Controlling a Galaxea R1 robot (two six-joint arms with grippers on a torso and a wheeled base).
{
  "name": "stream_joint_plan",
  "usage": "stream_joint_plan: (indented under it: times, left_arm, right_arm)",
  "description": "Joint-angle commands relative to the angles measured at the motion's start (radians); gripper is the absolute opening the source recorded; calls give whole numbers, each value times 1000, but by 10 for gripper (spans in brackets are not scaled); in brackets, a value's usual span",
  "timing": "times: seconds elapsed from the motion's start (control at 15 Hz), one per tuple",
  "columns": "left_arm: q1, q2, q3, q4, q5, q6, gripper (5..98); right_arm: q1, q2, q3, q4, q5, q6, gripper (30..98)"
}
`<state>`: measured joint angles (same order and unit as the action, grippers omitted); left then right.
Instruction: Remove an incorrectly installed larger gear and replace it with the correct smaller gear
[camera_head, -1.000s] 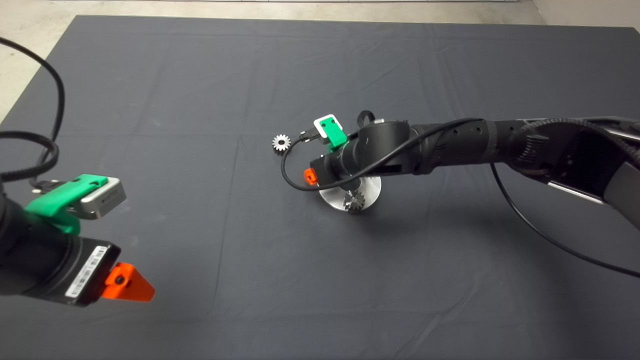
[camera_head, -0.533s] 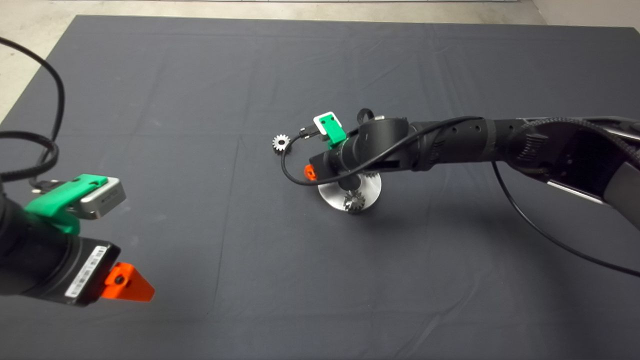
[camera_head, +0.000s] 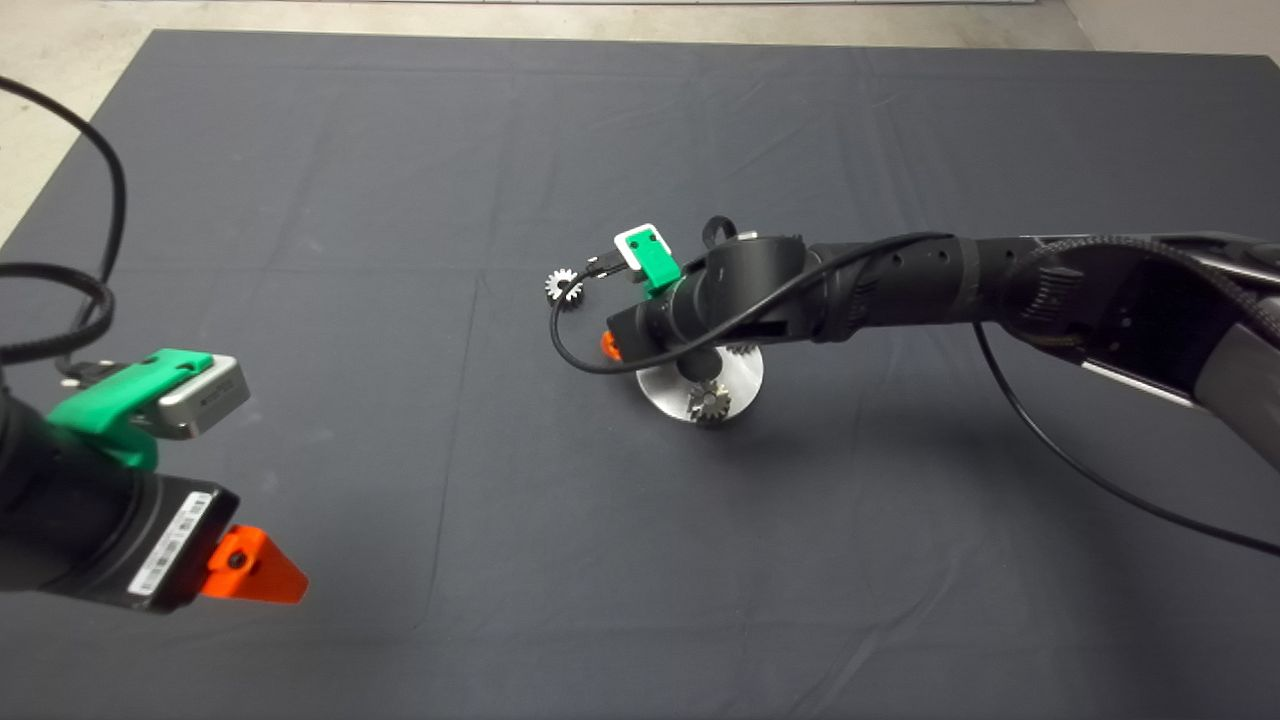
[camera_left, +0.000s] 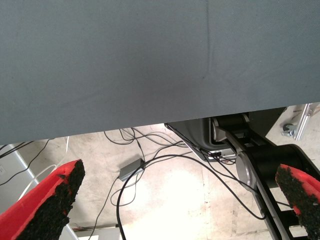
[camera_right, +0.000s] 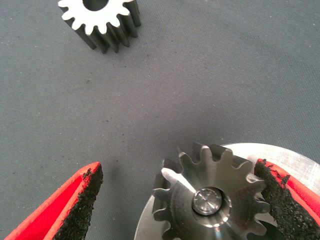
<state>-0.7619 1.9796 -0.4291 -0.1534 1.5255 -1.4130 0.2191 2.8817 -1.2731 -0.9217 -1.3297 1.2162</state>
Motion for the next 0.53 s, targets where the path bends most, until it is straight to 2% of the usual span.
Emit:
stream_joint_plan:
  times: [0.0, 0.27, 0.47]
  left_arm:
    - [-4, -8, 12, 2, 21, 0, 982]
    - [-4, -8, 12, 2, 21, 0, 982]
    - [-4, -8, 12, 2, 21, 0, 982]
  right_arm:
    - [19, 7, -3, -26, 1, -3, 804]
    - [14, 6, -7, -26, -3, -4, 804]
    - [8, 9, -18, -26, -3, -6, 753]
